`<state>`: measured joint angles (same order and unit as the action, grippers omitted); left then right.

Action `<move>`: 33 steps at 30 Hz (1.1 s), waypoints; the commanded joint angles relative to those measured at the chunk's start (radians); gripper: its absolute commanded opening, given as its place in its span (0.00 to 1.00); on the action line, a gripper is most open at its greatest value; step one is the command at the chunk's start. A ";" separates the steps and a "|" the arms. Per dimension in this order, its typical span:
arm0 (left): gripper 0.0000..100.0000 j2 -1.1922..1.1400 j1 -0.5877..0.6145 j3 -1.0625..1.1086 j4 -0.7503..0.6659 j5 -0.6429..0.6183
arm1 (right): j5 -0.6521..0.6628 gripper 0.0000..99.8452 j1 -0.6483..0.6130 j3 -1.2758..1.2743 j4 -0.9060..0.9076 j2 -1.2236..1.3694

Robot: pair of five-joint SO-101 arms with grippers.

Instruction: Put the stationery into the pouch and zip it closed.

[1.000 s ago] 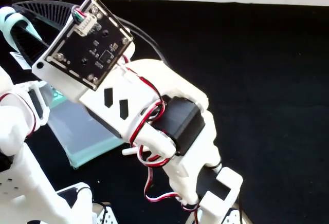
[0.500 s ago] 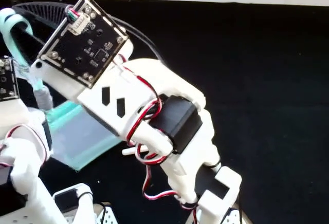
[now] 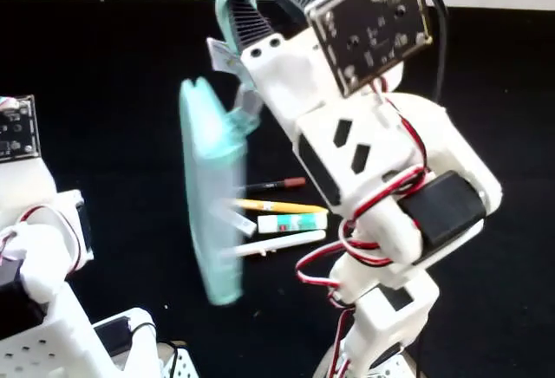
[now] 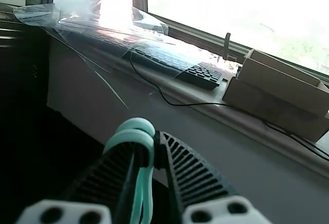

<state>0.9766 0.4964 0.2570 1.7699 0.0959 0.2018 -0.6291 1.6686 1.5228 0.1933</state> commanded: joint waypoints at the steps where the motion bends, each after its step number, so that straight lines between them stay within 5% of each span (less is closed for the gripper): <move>1: 0.01 0.007 0.007 -0.008 0.000 0.009 | -0.084 0.01 0.047 0.088 0.004 -0.007; 10: 0.01 0.007 0.010 -0.008 -0.003 0.098 | -0.098 0.01 -0.010 0.088 -0.117 -0.010; 20: 0.01 0.008 0.010 -0.015 -0.005 0.110 | -0.097 0.01 -0.223 -0.028 -0.326 -0.008; 33: 0.01 -0.001 0.010 -0.344 0.005 0.101 | -0.097 0.01 -0.269 -0.133 -0.506 -0.008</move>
<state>0.9889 0.4948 -0.0284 1.7699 0.2002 0.1097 -0.8915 1.5305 1.0932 0.1949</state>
